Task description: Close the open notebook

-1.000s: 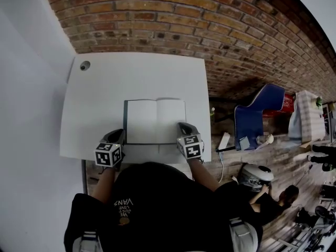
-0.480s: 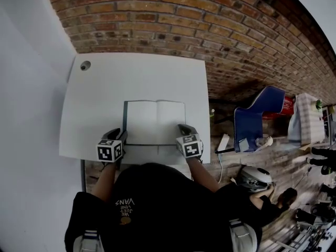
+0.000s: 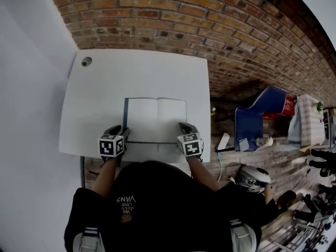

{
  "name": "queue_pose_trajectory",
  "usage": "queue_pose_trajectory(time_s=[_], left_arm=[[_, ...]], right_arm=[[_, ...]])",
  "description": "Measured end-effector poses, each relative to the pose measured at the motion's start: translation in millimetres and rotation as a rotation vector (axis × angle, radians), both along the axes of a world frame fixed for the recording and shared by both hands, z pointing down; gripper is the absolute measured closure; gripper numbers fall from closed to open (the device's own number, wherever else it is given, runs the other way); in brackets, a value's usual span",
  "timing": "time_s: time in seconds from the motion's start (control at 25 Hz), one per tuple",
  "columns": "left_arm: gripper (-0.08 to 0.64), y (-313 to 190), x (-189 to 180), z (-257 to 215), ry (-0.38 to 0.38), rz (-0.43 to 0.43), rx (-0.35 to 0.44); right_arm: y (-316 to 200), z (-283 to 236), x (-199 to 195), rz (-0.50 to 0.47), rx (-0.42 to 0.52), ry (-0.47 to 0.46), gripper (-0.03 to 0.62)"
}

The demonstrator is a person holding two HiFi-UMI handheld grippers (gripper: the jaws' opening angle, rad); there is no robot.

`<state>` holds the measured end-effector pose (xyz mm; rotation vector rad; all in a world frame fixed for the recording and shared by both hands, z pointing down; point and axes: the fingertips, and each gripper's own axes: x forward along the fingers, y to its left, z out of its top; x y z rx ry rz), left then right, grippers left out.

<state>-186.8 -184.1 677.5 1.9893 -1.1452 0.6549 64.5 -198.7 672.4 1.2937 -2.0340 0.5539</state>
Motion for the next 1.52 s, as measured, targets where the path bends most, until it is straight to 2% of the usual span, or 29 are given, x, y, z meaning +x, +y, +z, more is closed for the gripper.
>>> queue_pose_trajectory(time_s=[0.24,0.52,0.76,1.32,1.52], left_arm=[[0.364,0,6,3,-0.061,0.026,-0.006],[0.36,4,17,3,-0.055,0.033,-0.031],[0.362,-2,10,-6,0.073,-0.075,-0.072],[0.381,-3,10,-7,0.305,-0.174,-0.171],[0.48,-4,1,-6,0.329,-0.224,-0.164]], right_arm=[[0,1,0,0.001,0.008,0.004,0.594],[1,1,3,0.021,0.021,-0.016,0.594],[1,6,5,0.026,0.026,0.011,0.594],[1,0,-2,0.016,0.039,0.053,0.594],[1,1,-1,0.012,0.044,0.057,0.594]])
